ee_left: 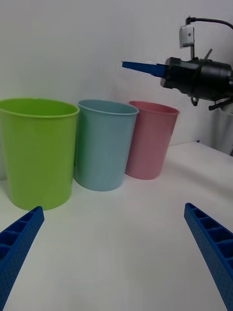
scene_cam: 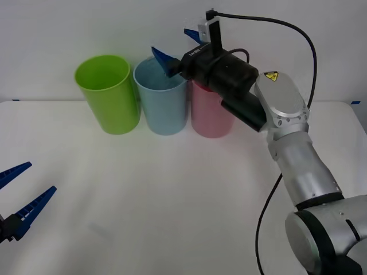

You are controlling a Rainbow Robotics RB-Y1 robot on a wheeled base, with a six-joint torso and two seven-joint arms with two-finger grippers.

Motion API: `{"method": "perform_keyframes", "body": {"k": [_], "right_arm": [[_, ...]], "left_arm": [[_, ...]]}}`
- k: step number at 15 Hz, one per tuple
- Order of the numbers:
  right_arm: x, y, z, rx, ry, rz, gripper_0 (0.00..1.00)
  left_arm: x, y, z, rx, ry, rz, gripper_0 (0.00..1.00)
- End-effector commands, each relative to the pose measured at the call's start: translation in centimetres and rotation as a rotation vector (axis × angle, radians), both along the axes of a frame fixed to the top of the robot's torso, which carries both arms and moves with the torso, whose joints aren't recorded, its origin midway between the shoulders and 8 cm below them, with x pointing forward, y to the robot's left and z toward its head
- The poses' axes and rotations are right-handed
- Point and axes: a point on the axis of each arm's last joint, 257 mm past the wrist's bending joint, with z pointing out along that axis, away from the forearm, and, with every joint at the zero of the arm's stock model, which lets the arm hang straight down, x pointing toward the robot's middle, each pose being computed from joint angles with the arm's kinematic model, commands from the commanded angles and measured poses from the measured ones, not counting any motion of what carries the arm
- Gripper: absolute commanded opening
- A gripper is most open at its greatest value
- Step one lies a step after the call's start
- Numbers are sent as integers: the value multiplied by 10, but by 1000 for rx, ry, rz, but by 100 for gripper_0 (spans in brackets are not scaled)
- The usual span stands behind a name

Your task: Grasp the object on the table and drop it into the matching bin: aluminum can to the light blue bin, PET bottle to the pink bin.

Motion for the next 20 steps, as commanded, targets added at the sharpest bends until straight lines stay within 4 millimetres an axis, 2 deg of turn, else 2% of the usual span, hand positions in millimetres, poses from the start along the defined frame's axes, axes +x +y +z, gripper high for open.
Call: {"method": "perform_keyframes", "body": {"k": [1, 10, 16, 20], "right_arm": [[-20, -13, -6, -12, -18, 31, 100], [-92, -91, -69, -83, 17, 55, 100], [-149, -133, -120, -101, 96, 56, 100], [-178, -160, -150, -122, 139, 43, 100]], "left_arm": [[0, 0, 0, 0, 0, 0, 100], [0, 0, 0, 0, 0, 0, 100], [0, 0, 0, 0, 0, 0, 100], [0, 0, 0, 0, 0, 0, 100]]}}
